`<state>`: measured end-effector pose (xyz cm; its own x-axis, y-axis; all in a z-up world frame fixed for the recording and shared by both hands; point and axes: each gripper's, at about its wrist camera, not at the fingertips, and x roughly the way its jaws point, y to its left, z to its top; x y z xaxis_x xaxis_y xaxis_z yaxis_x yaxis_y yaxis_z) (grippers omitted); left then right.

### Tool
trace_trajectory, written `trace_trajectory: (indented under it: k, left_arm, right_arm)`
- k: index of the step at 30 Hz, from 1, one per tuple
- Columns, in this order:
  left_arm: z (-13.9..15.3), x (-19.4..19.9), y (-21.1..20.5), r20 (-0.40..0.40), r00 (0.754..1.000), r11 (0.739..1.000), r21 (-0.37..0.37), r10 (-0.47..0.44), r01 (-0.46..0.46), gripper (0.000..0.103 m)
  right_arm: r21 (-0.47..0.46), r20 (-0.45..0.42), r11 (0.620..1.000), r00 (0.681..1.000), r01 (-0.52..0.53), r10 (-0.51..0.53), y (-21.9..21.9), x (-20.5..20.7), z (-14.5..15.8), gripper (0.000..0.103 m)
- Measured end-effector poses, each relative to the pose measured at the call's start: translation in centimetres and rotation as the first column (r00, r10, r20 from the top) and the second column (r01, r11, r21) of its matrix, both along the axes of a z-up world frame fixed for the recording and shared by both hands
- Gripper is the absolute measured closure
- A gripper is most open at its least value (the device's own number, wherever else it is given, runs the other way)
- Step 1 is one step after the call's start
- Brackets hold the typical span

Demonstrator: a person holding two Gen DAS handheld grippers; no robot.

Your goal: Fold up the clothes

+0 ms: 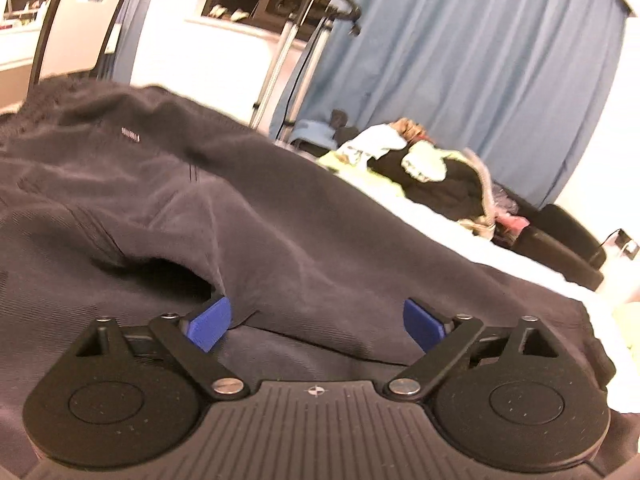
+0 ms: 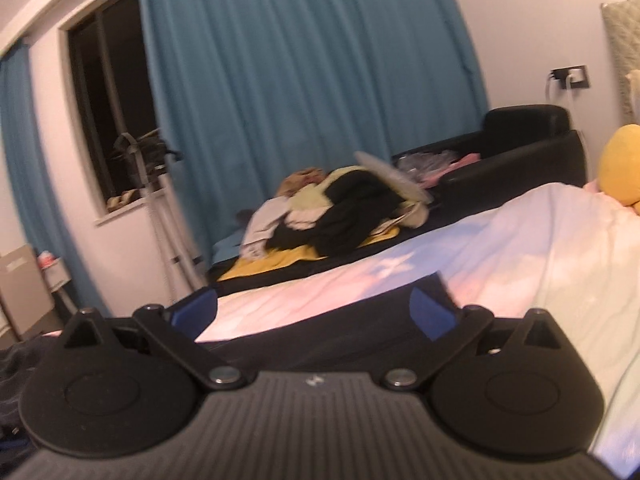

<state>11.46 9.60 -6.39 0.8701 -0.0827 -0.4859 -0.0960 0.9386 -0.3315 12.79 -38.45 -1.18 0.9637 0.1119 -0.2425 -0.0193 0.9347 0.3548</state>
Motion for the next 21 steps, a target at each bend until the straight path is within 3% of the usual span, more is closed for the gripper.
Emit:
trace_trajectory:
  k: [8, 12, 15, 16, 18, 21]
  left_arm:
    - [5.4, -5.6, 4.8, 0.071, 0.996, 0.998, -0.031, 0.049, -0.046, 0.002]
    - [8.0, -8.9, 10.3, 0.107, 0.992, 0.996, -0.054, 0.074, -0.068, 0.001]
    - [8.5, -11.2, 15.5, 0.084, 0.983, 0.985, -0.062, 0.164, -0.159, 0.001]
    - [8.4, -11.9, 17.5, 0.07, 0.977, 0.977, -0.076, 0.203, -0.198, 0.001]
    - [7.4, -13.1, 22.0, 0.015, 0.957, 0.944, -0.172, 0.289, -0.282, 0.001]
    - [4.7, -14.6, 27.9, -0.078, 0.923, 0.858, -0.346, 0.376, -0.379, 0.001]
  right_arm:
    - [0.202, 0.002, 0.979, 1.0, 0.004, -0.004, -2.2, -5.9, 1.4, 0.0]
    - [0.187, -0.039, 0.982, 0.999, 0.04, -0.033, -4.5, -7.5, 2.4, 0.0]
    - [0.186, -0.073, 0.982, 0.997, 0.023, -0.009, -6.5, -8.8, 2.7, 0.0]
    - [0.196, -0.087, 0.98, 0.996, 0.017, 0.0, -7.3, -9.1, 2.6, 0.0]
    - [0.227, -0.126, 0.974, 0.992, 0.021, 0.008, -9.4, -9.7, 2.3, 0.0]
    - [0.303, -0.219, 0.953, 0.975, 0.023, 0.046, -12.6, -10.6, 1.1, 0.0]
